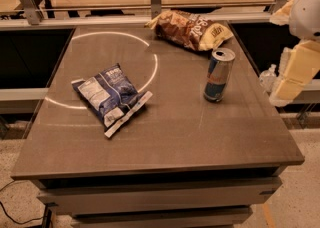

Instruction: Pick brown chip bag

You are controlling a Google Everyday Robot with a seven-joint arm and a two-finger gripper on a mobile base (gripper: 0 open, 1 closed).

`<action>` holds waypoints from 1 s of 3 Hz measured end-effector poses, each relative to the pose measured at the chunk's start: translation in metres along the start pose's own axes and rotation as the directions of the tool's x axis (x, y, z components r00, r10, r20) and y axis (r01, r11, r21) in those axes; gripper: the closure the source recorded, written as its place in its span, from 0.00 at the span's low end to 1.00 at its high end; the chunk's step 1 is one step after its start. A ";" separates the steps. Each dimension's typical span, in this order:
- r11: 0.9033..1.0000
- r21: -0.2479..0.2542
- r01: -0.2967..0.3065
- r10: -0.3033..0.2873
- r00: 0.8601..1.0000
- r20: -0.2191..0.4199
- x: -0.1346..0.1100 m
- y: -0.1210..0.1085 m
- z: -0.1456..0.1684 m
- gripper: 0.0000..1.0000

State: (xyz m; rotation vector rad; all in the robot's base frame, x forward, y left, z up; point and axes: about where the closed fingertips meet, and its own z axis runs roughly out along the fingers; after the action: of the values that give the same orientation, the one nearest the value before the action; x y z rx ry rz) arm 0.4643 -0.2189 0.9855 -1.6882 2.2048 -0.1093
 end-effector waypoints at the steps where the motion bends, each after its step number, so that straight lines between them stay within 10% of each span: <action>1: 0.998 0.044 -0.038 0.036 0.999 0.033 0.000 -0.047 0.004 0.00; 3: 0.977 0.160 -0.141 0.121 0.984 0.128 0.004 -0.121 0.001 0.00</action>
Offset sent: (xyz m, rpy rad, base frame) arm 0.1421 -0.0483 0.0336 0.1261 -0.1236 -0.1435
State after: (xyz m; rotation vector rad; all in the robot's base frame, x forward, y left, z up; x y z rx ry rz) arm 0.5754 -0.2568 1.0170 -1.4187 2.1476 -0.1544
